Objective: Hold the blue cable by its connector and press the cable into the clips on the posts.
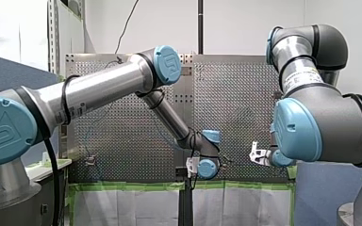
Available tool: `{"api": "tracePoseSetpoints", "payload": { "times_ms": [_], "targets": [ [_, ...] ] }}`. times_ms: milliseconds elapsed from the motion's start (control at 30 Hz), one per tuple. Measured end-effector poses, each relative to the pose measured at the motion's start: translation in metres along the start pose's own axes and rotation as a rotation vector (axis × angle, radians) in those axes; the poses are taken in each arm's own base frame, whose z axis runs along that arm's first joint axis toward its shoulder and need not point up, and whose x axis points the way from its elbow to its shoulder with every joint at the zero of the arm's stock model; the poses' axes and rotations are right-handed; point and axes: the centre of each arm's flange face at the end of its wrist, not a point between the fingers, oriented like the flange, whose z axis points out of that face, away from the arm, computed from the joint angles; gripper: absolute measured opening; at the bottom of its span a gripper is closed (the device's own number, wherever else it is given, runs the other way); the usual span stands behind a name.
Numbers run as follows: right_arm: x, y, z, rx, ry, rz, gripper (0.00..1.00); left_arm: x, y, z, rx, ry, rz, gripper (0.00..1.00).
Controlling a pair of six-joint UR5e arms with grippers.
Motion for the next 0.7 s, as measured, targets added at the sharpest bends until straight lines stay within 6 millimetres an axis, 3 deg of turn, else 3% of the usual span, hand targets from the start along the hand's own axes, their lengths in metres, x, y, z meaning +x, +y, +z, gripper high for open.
{"api": "tracePoseSetpoints", "payload": {
  "times_ms": [467, 700],
  "targets": [
    [0.009, 0.009, 0.009, -0.008, 0.021, 0.02, 0.23, -0.006, 0.007, 0.012, 0.004, -0.002, -0.009, 0.02],
    [0.009, 0.008, 0.009, -0.006, 0.02, 0.021, 0.23, 0.017, 0.0, 0.012, 0.02, 0.032, -0.003, 0.02]
  ]
}}
